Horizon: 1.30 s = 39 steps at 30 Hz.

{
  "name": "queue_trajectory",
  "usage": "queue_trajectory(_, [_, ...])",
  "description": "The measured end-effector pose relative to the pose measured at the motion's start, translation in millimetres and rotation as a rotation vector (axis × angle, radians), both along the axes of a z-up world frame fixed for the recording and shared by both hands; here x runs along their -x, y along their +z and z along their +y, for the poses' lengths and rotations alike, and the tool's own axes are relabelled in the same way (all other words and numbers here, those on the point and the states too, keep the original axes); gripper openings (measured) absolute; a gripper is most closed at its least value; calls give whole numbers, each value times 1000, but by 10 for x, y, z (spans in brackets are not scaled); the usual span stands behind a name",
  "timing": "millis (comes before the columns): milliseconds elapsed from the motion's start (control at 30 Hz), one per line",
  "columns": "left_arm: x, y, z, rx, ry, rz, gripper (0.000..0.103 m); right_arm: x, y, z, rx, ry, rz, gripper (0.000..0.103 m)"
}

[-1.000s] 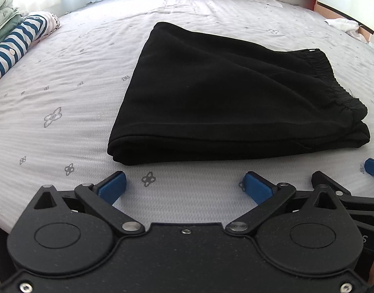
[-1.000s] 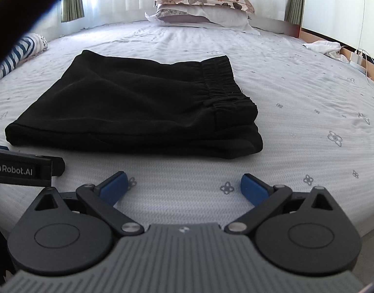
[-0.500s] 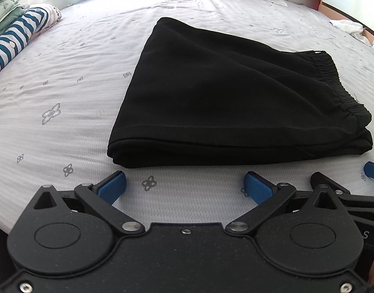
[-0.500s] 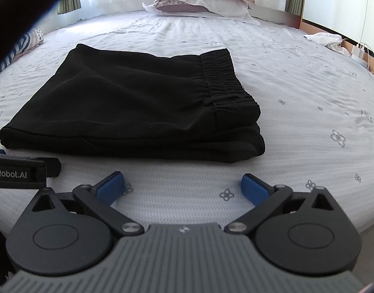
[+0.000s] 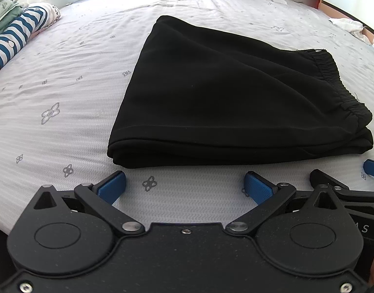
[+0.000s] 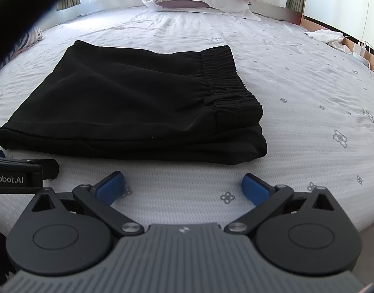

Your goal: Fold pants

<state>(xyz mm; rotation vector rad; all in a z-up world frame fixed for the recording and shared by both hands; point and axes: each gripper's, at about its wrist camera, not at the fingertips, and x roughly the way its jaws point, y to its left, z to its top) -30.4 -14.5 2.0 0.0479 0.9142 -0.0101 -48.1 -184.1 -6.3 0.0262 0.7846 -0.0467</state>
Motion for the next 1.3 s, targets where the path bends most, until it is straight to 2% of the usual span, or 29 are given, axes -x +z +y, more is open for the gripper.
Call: queue_trajectory(1300, [-19,-9,5,3,2,7,103,-22,-14,33,3,-2,-6,103])
